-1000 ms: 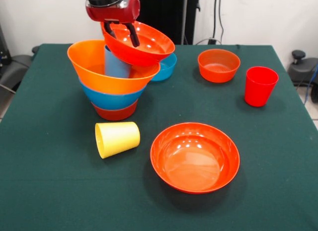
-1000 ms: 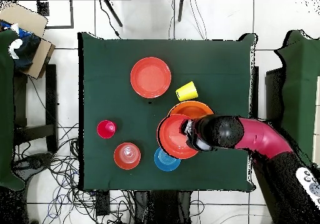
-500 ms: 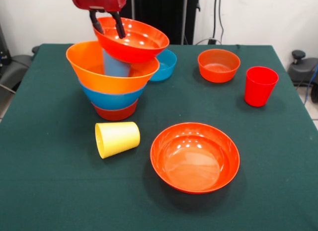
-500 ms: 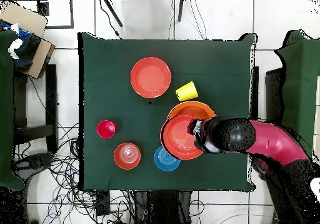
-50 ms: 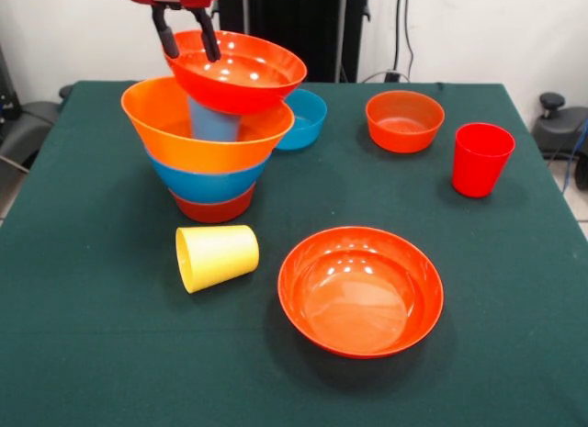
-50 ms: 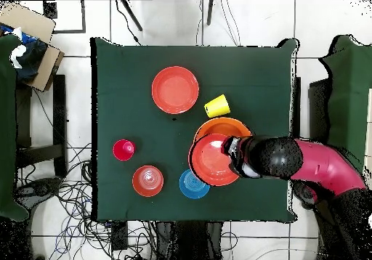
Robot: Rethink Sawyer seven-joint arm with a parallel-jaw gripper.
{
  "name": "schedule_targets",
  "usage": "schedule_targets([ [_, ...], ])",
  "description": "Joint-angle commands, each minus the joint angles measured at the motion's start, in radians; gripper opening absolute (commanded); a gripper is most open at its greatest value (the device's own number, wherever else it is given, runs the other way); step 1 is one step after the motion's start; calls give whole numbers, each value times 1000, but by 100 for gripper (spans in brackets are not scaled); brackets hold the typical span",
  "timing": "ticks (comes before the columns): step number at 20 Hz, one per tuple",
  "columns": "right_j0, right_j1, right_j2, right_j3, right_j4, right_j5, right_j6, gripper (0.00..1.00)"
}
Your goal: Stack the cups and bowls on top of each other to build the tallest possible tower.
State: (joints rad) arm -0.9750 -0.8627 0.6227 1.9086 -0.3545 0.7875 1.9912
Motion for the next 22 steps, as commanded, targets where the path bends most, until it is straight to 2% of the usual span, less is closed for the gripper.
schedule_targets([
  [1, 8, 22, 37, 50, -75, 27, -177, 100],
  [12, 4, 18, 40, 35, -86, 39, -186, 100],
  [22, -5, 32, 28, 3, -136, 13, -197, 100],
])
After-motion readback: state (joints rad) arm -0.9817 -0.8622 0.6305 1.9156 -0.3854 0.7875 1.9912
